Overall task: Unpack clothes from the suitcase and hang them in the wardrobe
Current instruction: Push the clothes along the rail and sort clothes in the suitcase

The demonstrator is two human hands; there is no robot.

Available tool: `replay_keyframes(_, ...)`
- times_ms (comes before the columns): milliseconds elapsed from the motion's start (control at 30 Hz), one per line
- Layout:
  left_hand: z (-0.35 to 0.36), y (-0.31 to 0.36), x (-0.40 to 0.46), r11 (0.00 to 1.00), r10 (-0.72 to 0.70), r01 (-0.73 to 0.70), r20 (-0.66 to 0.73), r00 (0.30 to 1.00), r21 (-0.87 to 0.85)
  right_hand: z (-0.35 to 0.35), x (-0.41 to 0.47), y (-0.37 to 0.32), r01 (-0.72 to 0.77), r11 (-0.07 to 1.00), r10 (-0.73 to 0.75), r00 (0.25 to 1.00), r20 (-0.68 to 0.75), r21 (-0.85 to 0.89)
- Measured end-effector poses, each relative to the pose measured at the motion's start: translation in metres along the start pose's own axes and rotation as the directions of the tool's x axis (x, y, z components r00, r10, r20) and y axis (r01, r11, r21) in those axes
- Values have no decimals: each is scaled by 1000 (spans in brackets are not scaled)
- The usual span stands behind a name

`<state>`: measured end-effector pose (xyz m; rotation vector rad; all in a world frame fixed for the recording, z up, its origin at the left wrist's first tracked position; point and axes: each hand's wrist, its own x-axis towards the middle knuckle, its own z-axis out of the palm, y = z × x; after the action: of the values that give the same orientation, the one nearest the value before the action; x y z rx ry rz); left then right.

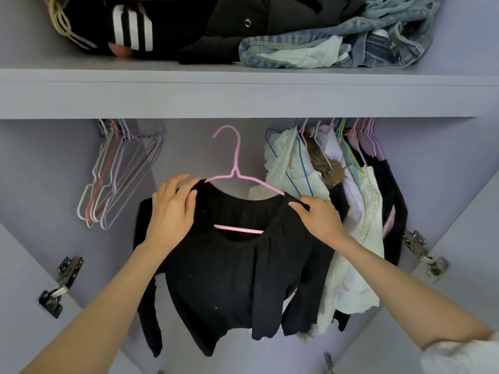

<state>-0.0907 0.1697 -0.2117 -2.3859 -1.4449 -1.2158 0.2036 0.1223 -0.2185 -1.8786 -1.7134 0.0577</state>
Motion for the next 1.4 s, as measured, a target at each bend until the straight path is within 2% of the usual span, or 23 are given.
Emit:
replay_keyframes(100, -8, 14, 9, 983, 172, -167, -53, 984, 75, -4, 7, -5, -213, 974, 213, 977, 5, 72)
replay_keyframes(200, -16, 35, 22, 934, 346, -329, -128, 929, 139, -8, 17, -8, -355, 918, 356, 934, 26, 179)
replay_keyframes(300, -25, 57, 41, 888, 440, -393, -194, 877, 239, -14, 31, -14, -446, 824, 456, 888, 59, 349)
replay_keyframes(500, -28, 64, 71, 903, 317, -221, -223, 922, 369, -21, 67, -25, -540, 614, 584, 801, 129, 576)
replay_keyframes(900, -27, 61, 74, 882, 269, -180, -150, 951, 435, -3, 64, -33, -671, 450, 651, 698, 298, 589)
replay_keyframes(967, -27, 68, 71, 891, 222, -142, -141, 965, 431, 1, 62, -32, -672, 474, 646, 704, 294, 568)
replay_keyframes(1067, -24, 83, 62, 916, 137, -81, -117, 984, 392, 0, 49, -31, -666, 573, 641, 727, 246, 478)
replay_keyframes(1233, -13, 93, 29, 955, 86, -83, -1, 996, 284, 2, 16, -17, -633, 669, 560, 774, 297, 389)
replay_keyframes(1300, -9, 100, 8, 978, 21, -36, 75, 997, 204, 2, 0, -9, -574, 738, 504, 818, 276, 355)
replay_keyframes(1400, -6, 112, -24, 994, -40, 6, 327, 944, 106, 2, -34, 2, -534, 799, 462, 840, 285, 277)
